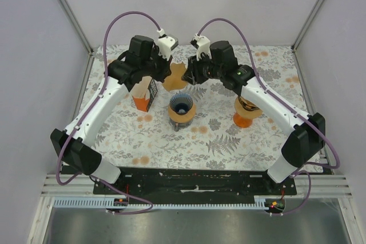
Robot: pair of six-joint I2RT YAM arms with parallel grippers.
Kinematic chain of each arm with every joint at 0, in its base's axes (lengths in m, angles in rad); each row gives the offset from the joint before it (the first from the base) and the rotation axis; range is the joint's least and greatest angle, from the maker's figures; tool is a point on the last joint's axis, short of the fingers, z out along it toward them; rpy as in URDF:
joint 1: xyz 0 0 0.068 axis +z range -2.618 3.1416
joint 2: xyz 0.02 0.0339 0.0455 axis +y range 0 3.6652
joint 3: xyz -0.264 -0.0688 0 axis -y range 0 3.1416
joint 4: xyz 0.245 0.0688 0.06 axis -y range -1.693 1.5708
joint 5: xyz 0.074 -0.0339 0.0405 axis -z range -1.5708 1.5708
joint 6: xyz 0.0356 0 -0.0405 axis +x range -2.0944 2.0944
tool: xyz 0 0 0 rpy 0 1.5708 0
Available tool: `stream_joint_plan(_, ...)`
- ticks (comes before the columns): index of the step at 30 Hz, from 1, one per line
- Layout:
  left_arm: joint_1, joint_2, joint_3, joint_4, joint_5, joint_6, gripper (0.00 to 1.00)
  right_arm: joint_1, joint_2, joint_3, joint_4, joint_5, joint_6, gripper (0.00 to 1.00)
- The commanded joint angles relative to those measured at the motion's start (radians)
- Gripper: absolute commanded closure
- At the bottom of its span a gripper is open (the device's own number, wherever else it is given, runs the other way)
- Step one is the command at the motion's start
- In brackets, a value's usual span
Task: Place the coffee filter in the dripper
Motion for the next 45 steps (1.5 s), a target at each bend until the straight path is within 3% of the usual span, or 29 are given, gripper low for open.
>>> stream_joint_plan(1,-0.002,-0.046,0.008,-0.023,0.146,0.052,0.98,-0.001,0.018,0.07,0.039,-0.094,-0.037,0.6)
stream_joint_plan(4,-0.002,-0.046,0.012,-0.032,0.163,0.055,0.98,0.0,0.033,0.075,0.038,-0.089,-0.037,0.64)
stream_joint_plan(8,0.0,-0.049,0.018,-0.044,0.169,0.051,0.98,-0.003,0.03,0.067,0.027,-0.049,-0.022,0.91)
stream_joint_plan(11,0.0,-0.049,0.029,-0.066,0.119,0.031,0.98,-0.018,0.013,0.055,-0.014,-0.035,-0.002,1.0)
stream_joint_plan(20,0.001,-0.054,-0.084,-0.046,0.172,-0.046,0.98,-0.018,0.001,0.035,-0.181,-0.13,0.012,1.0)
stream_joint_plan(29,0.003,-0.046,-0.261,0.098,0.166,-0.064,0.98,0.01,0.013,-0.022,-0.168,-0.107,-0.022,1.0)
stream_joint_plan(37,0.003,-0.055,-0.348,0.16,0.135,-0.037,0.98,0.01,0.051,-0.005,-0.154,-0.058,-0.06,0.68)
stream_joint_plan(45,0.003,-0.043,-0.368,0.194,0.148,-0.037,0.98,0.01,-0.007,0.04,-0.157,-0.026,-0.086,0.62)
